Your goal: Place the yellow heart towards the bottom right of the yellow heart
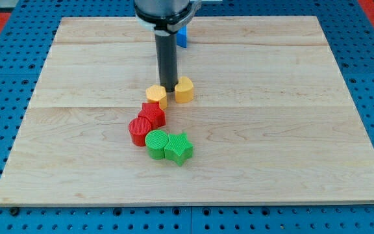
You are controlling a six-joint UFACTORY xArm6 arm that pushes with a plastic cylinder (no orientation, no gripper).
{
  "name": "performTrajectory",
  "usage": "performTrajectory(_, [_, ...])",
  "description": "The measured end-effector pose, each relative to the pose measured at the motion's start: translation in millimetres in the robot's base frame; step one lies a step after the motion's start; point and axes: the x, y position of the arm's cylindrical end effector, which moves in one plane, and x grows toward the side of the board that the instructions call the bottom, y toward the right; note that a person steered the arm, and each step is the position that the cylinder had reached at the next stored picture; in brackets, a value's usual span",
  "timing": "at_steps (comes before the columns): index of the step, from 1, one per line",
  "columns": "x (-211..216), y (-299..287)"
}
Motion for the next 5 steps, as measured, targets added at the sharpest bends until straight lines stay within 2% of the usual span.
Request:
performTrajectory(1, [16,-31])
performTrajectory(2, [-21,-27])
performTrajectory(3, [-13,-80])
performTrajectory(4, [5,-165])
performTrajectory(5, [71,-137])
